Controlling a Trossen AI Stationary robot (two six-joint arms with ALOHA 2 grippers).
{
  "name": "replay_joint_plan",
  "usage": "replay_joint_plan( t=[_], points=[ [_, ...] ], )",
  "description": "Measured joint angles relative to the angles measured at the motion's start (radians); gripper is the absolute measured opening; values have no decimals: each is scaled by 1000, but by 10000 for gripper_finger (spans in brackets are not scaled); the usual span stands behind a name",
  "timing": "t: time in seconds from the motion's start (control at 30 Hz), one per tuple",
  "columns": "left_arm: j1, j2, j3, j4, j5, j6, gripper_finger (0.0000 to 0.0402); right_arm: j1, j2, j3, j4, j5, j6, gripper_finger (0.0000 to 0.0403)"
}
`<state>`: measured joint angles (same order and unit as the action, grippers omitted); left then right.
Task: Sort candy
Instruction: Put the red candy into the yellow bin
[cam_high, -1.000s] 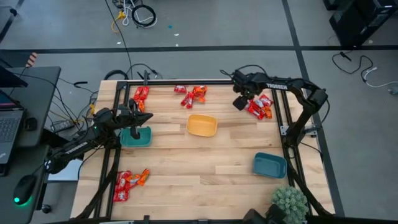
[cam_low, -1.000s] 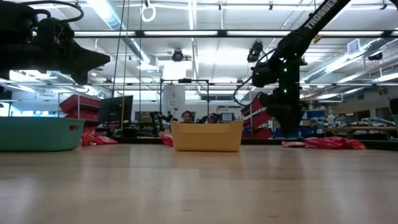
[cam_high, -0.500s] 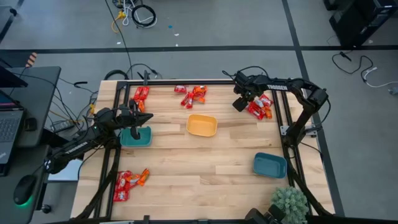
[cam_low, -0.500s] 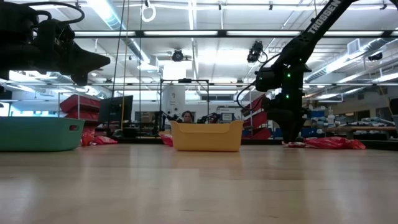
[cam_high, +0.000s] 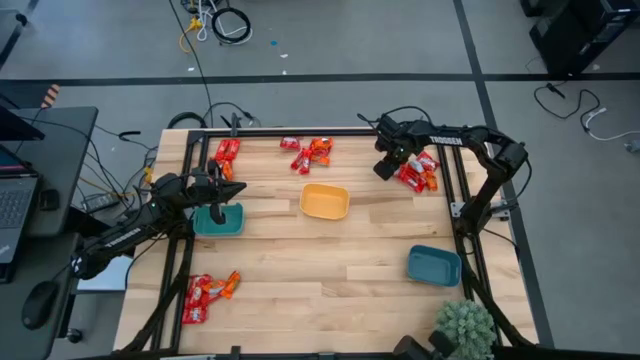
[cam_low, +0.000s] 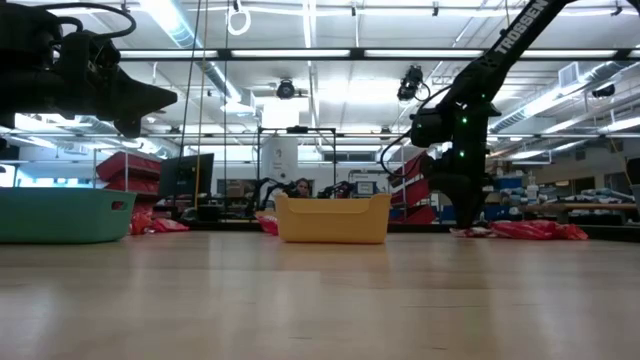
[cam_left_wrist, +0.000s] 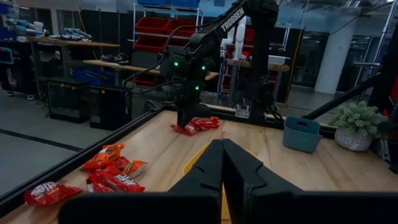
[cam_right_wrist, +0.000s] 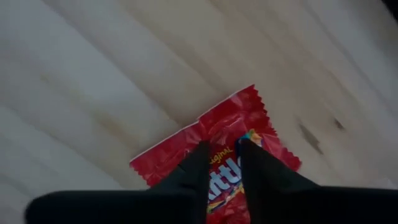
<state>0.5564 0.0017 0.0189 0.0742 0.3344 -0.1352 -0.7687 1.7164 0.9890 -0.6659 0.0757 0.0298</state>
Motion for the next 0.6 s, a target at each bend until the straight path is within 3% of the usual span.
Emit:
replay_joint_plan(
  t=[0.13,0.2,0.47,0.6],
  points=[
    [0,0,0,0,0,0,8,23,0,2,-3,-25,-23,12],
    [0,0,0,0,0,0,8,46,0,12,-18,-29,-30,6],
    [0,0,0,-4,0,0,8,153,0,100,-79,-31,42,26],
    [0,0,0,-31,0,0,8,168,0,101,-119,-28,54,63]
  ],
)
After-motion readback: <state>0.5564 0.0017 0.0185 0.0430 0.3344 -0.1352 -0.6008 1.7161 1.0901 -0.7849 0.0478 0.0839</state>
